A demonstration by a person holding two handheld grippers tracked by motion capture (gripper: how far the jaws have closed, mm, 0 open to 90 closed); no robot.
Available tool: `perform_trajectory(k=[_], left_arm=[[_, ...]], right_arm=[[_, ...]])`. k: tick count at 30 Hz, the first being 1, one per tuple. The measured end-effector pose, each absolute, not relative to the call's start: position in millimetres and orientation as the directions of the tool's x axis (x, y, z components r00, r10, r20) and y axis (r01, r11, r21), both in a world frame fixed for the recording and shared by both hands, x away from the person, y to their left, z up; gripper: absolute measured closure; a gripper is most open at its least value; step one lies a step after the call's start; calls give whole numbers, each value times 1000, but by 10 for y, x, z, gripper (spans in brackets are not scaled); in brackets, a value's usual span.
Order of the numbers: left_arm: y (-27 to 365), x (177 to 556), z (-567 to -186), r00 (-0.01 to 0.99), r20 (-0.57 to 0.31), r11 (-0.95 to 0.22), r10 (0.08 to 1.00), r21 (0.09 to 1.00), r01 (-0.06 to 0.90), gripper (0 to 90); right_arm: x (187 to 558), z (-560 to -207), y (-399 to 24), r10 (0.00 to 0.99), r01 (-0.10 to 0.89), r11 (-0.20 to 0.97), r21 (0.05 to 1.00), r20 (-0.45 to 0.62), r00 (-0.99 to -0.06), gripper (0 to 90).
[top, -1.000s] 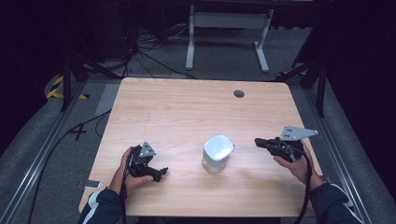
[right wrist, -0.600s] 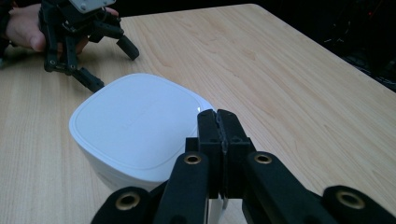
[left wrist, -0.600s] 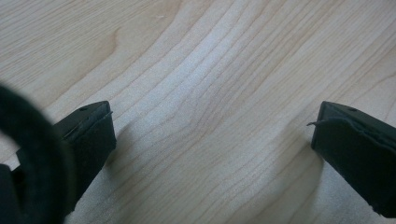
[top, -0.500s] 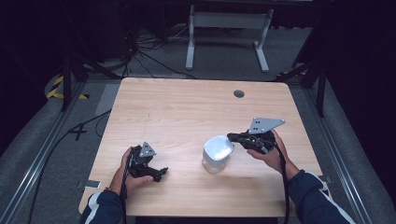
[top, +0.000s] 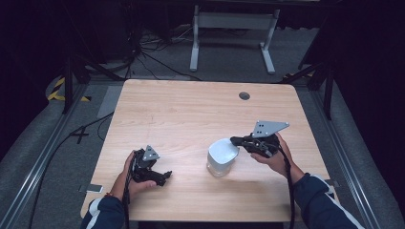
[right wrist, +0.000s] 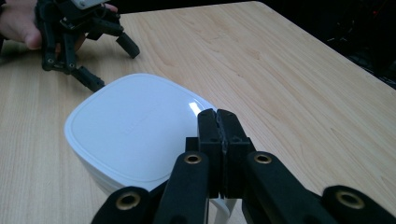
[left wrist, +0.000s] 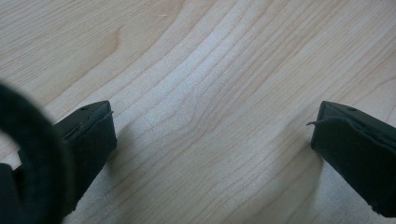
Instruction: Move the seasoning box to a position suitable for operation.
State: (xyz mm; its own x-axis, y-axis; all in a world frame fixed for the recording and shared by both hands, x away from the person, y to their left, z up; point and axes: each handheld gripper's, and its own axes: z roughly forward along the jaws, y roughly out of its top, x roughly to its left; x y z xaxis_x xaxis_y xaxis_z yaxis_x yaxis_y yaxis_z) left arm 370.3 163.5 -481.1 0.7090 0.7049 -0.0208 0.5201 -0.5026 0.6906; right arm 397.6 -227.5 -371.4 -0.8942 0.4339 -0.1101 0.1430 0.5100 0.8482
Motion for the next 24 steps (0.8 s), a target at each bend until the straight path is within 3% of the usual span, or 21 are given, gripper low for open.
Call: perform_trajectory(k=[9,16,24], left_arm=[[1629,3681,-4793,703,-14,-502,711,690,522,28],[1522,3615,-4680,723,12,-503,691,726,468,331],[1131,3546,-4231,763,47,-457,645,824,336,546]], right_arm=[[3972,-3728,-2266,434,141,502,853,-107,-895,899],[4008,-3754,-2304,461,155,498,853,-109,-881,900],[4016,-3778,-2306,461,151,501,852,-115,-880,899]])
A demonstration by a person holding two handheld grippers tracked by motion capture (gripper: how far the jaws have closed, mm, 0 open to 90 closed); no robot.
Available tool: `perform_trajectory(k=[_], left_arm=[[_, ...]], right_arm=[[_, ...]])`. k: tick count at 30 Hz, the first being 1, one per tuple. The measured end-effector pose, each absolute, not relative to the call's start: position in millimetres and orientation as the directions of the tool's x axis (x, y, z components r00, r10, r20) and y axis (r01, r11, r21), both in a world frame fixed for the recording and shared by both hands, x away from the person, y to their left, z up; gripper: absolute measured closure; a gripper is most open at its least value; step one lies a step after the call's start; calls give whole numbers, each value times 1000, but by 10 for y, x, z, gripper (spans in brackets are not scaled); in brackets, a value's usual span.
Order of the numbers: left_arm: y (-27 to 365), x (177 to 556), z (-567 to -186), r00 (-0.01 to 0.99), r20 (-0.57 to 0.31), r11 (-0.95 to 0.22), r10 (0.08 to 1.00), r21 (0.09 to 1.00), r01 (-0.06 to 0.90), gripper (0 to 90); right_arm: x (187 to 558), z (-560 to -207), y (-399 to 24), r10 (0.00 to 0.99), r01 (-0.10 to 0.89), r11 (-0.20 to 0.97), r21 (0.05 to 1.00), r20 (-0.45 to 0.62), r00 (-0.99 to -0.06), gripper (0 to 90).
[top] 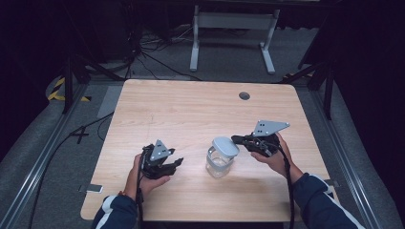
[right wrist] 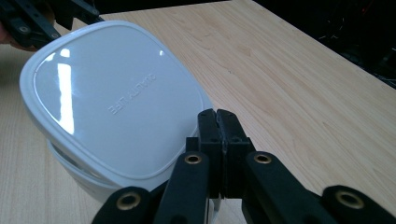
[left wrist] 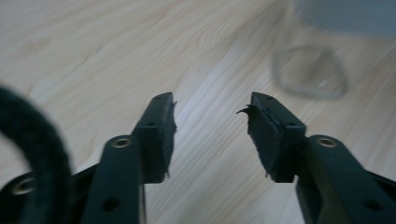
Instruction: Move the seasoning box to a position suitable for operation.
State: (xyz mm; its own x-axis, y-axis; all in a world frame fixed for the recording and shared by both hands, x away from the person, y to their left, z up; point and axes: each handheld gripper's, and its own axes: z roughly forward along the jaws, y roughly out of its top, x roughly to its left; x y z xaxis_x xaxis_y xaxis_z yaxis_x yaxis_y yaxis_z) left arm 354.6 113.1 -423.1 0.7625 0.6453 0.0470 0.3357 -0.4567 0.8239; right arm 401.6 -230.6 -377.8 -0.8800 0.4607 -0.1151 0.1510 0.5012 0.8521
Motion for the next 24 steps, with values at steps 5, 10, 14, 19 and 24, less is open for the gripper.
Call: perform_trajectory(k=[5,10,14,19,24], left_arm=[[834,3527,-4064,796,48,-440,603,853,282,685],[695,3562,-4004,809,40,-424,586,866,265,749],[600,3597,-3969,831,13,-409,557,874,261,858],[602,3605,-3956,825,26,-416,564,873,256,858],[664,3605,-3969,815,38,-426,578,866,261,848]], right_arm=[[4009,-3784,-2300,455,150,507,848,-116,-883,900],[4015,-3802,-2302,452,154,512,845,-113,-885,899],[4013,-3799,-2298,444,152,510,846,-108,-889,899],[4008,-3802,-2280,447,143,523,840,-128,-885,900],[3976,-3750,-2316,450,129,495,859,-126,-884,900]])
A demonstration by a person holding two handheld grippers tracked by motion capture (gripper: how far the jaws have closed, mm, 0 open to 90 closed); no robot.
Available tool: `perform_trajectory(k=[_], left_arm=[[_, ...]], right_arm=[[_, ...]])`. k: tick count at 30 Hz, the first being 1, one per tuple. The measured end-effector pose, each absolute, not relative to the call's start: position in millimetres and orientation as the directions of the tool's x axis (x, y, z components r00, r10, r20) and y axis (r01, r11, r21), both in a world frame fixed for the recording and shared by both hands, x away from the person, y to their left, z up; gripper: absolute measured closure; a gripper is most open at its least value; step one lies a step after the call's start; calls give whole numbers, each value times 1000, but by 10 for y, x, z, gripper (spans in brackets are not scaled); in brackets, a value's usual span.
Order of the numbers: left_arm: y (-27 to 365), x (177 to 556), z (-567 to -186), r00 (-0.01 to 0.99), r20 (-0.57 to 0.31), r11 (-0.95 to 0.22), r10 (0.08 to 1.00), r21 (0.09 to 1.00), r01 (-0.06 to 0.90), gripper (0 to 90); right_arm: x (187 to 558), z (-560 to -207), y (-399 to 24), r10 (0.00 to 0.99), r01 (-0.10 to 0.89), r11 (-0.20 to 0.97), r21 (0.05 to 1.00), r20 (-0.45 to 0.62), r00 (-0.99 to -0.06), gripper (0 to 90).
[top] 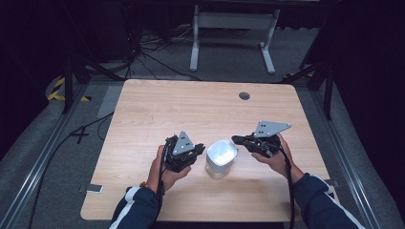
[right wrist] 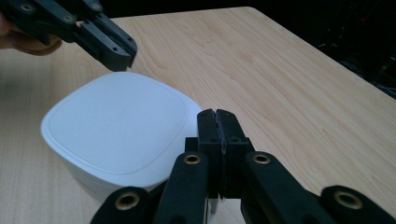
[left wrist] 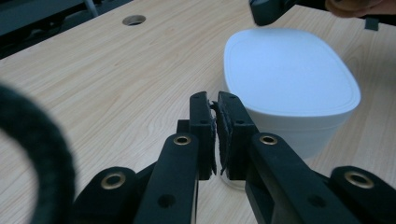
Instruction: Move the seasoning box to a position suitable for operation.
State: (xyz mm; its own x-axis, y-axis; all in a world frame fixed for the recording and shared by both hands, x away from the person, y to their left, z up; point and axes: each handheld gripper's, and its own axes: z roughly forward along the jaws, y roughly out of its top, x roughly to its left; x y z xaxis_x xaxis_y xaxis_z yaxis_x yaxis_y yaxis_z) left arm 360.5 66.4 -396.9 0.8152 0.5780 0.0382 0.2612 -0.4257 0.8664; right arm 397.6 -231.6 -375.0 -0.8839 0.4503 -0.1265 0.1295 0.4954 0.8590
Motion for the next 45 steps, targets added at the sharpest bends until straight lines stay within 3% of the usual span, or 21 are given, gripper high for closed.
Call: perform_trajectory(k=[15,45], left_arm=[[615,3600,-4022,837,75,-492,542,836,243,895],[539,3560,-3928,841,93,-494,533,841,220,857]], right_arm=[[3907,-3731,-2247,403,104,513,852,-132,-906,900],[3930,-3781,-2292,435,124,510,851,-131,-891,900]])
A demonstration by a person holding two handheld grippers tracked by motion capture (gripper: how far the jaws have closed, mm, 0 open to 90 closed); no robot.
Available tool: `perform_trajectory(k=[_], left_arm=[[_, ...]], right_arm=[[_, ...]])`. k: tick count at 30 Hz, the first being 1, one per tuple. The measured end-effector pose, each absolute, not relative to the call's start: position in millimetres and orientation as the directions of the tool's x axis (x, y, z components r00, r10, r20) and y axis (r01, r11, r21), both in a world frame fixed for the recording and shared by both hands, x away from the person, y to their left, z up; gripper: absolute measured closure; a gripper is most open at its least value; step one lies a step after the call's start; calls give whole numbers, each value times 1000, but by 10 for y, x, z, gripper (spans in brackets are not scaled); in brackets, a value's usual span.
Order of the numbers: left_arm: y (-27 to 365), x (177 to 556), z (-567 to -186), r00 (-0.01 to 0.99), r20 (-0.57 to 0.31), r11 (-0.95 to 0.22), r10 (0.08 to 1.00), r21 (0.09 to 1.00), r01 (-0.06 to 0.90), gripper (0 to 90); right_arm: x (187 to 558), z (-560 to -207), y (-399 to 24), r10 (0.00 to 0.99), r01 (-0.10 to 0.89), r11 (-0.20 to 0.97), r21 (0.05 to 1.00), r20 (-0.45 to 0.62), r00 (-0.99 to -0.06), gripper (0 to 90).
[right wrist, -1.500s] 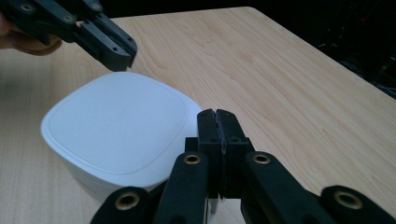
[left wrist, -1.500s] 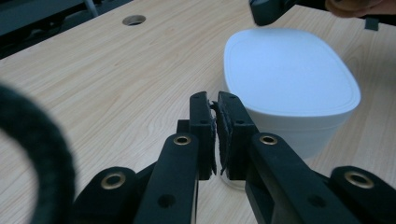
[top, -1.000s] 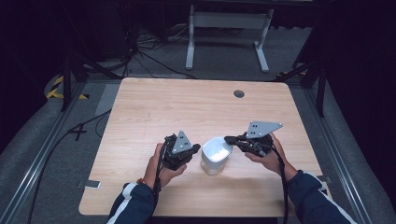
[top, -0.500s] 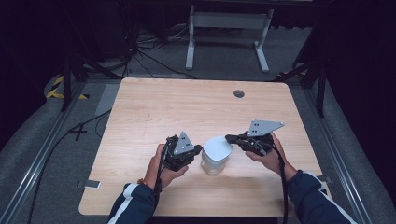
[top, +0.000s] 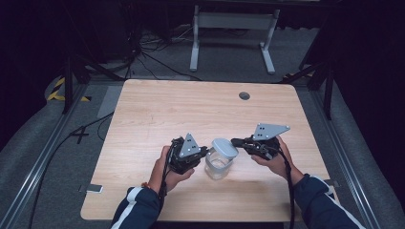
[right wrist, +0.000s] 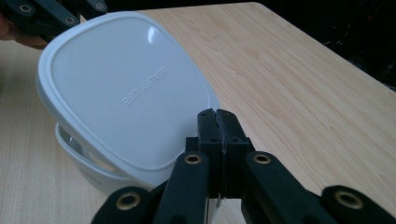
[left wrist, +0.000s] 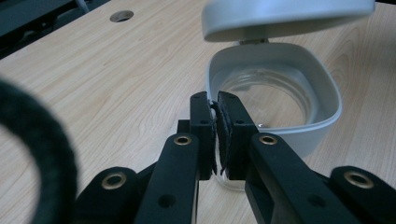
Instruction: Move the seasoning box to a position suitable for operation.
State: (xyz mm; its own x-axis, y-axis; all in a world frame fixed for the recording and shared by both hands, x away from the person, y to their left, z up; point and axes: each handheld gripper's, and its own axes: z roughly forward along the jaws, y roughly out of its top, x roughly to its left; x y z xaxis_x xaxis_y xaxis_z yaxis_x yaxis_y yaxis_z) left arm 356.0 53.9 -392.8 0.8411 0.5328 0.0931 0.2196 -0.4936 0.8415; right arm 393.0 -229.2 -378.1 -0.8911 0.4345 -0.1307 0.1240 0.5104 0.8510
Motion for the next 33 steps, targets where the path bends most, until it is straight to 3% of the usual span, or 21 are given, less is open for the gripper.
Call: perform_trajectory(k=[15,33], left_arm=[[437,3620,-3789,850,79,-448,521,873,193,858],[233,3907,-3591,878,129,-501,462,854,138,830]], right_arm=[[3948,-3818,-2323,442,139,519,843,-126,-888,899],[3770,-3884,-2615,476,179,562,808,-139,-869,898]])
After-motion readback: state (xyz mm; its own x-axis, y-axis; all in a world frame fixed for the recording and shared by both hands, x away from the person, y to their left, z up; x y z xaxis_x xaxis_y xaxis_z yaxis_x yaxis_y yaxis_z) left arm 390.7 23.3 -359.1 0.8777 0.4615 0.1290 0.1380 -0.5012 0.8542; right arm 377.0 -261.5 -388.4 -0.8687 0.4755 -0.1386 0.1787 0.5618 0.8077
